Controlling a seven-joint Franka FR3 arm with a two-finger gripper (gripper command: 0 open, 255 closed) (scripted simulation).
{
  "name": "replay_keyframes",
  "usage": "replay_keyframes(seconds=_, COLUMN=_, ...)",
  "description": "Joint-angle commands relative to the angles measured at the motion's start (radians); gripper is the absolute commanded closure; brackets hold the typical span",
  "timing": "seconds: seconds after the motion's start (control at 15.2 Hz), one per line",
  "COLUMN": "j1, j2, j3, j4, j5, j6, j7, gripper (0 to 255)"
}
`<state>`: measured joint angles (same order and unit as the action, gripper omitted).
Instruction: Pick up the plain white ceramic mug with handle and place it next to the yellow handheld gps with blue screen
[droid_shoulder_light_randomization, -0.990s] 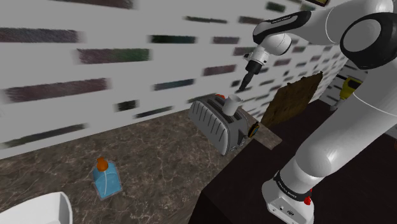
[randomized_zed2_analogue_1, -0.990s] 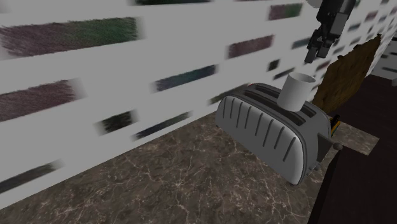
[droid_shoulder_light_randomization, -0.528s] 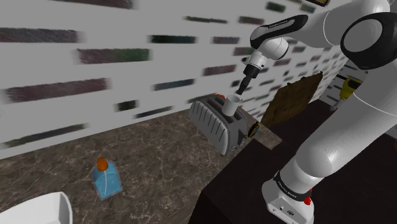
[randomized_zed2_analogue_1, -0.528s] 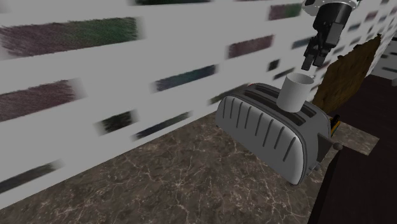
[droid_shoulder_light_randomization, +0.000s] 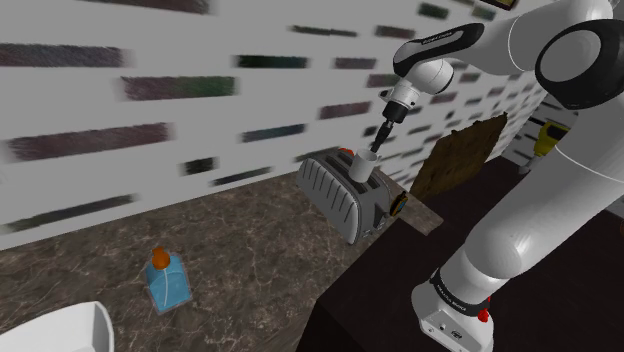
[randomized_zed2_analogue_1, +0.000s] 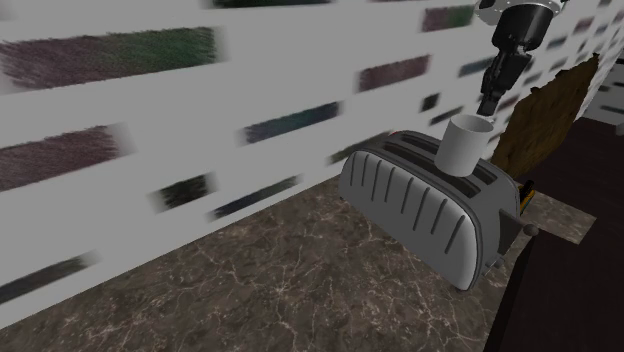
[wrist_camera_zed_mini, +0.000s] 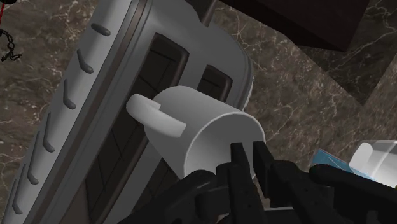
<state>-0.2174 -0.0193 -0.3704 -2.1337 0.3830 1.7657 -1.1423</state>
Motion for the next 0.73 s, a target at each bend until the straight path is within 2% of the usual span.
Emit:
replay_keyframes(seconds=0.0, j1=0.000, j2=0.000, j3=0.000, j4=0.000, j5=0.000, j6=0.000, j7=0.000, gripper=255)
replay_keyframes(seconds=0.33, j1=0.000, j2=0.000, j3=0.000, j4=0.000, j5=0.000, j6=0.000, j7=0.000, gripper=255)
replay_keyframes(seconds=0.4, j1=0.000, j2=0.000, j3=0.000, j4=0.000, j5=0.000, j6=0.000, j7=0.000, gripper=0)
replay_keyframes(seconds=0.53, j1=0.062, j2=-0.129, j3=0.097, j4=-0.146, j5=-0.197, j6=0.215, j7=0.422, gripper=0)
replay_keyframes(seconds=0.66, j1=0.080, j2=-0.142, j3=0.232, j4=-0.200, j5=-0.426, j6=0.313, j7=0.880, gripper=0)
